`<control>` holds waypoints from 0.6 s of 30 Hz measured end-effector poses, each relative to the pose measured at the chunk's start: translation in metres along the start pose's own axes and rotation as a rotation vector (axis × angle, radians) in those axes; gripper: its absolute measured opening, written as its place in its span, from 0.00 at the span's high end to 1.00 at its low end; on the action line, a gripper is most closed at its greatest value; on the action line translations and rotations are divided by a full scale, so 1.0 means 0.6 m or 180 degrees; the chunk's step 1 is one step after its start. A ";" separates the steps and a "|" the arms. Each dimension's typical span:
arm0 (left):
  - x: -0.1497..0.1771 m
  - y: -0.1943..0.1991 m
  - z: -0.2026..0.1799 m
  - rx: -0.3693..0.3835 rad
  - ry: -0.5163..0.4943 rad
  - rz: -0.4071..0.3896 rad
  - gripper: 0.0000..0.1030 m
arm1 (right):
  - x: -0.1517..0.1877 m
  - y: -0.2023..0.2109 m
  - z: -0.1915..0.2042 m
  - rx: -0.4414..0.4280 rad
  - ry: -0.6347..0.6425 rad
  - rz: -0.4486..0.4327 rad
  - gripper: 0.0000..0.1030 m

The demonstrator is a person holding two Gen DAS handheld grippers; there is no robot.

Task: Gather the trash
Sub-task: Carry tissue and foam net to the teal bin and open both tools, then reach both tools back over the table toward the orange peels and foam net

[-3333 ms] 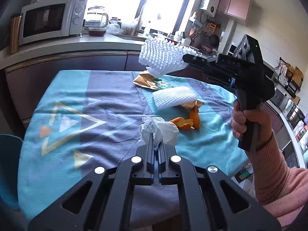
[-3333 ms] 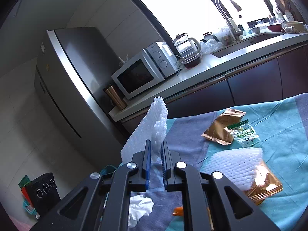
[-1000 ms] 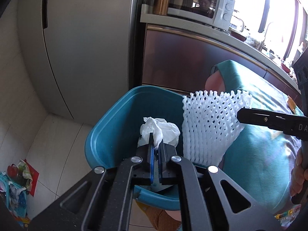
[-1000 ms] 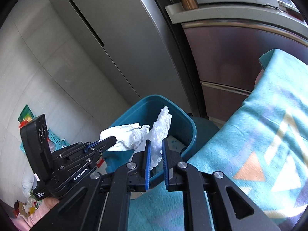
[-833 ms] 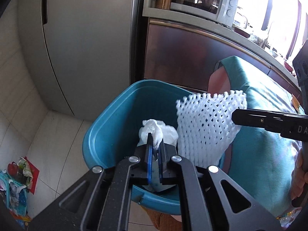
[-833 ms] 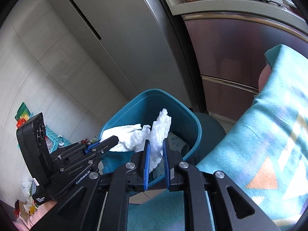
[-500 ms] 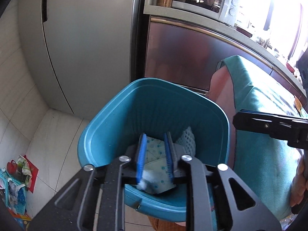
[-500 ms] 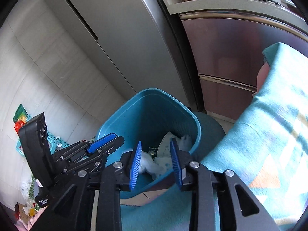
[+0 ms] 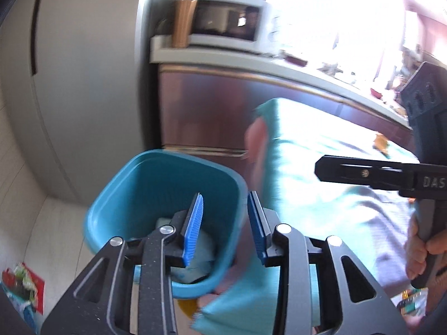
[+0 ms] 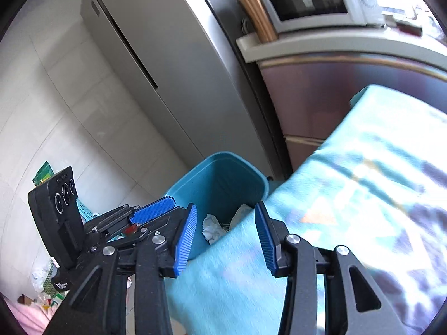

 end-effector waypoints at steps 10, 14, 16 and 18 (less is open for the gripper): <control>-0.004 0.045 -0.177 0.0738 -0.0453 -0.0135 0.62 | 0.054 0.180 -0.034 0.0388 -0.0143 -0.0517 0.57; 0.002 0.048 -0.255 0.0987 -0.0624 -0.0099 0.62 | 0.086 0.258 -0.069 0.0641 -0.0282 -0.0707 0.56; 0.007 0.050 -0.297 0.1064 -0.0736 -0.0087 0.62 | 0.105 0.295 -0.086 0.0804 -0.0371 -0.0813 0.56; 0.010 0.050 -0.329 0.1150 -0.0831 -0.0066 0.62 | 0.125 0.336 -0.106 0.0939 -0.0488 -0.0921 0.56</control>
Point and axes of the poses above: each gripper's, at about its wrist camera, not at the fingertips, and y roughly against the way its jaws point, z to its left, x to its underside, the point moved 1 cm from there along -y, roughly the way its jaws point, and after that the axes turned 9 degrees about -x, right-handed, at the moved point
